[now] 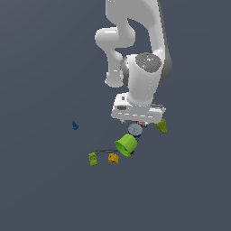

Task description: Pick up a designated object from a clutter of objects.

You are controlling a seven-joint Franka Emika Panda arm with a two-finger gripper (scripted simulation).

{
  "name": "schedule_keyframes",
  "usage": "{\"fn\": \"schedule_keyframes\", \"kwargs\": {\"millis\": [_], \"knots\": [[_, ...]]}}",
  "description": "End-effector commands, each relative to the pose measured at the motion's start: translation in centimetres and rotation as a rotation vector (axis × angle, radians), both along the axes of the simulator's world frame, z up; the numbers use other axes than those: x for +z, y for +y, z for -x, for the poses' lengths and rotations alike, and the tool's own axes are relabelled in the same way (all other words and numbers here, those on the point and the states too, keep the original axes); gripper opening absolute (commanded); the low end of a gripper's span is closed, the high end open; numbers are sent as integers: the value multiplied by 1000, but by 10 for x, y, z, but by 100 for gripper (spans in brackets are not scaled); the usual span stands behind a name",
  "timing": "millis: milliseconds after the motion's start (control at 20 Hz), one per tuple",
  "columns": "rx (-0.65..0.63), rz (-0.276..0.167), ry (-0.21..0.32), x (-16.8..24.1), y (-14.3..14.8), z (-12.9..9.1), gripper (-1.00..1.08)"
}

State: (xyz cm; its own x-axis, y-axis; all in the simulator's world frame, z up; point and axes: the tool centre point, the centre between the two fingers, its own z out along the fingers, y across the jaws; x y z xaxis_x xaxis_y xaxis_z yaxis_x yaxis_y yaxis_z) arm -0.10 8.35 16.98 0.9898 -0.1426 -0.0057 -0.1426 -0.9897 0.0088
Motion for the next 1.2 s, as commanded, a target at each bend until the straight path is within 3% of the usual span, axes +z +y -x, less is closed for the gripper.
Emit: {"fn": "schedule_keyframes", "kwargs": {"millis": [0,1150], "knots": [[-33,-3,-4,-16,6,3,100],[-90,-8,-7,-81,17,13,100]]}}
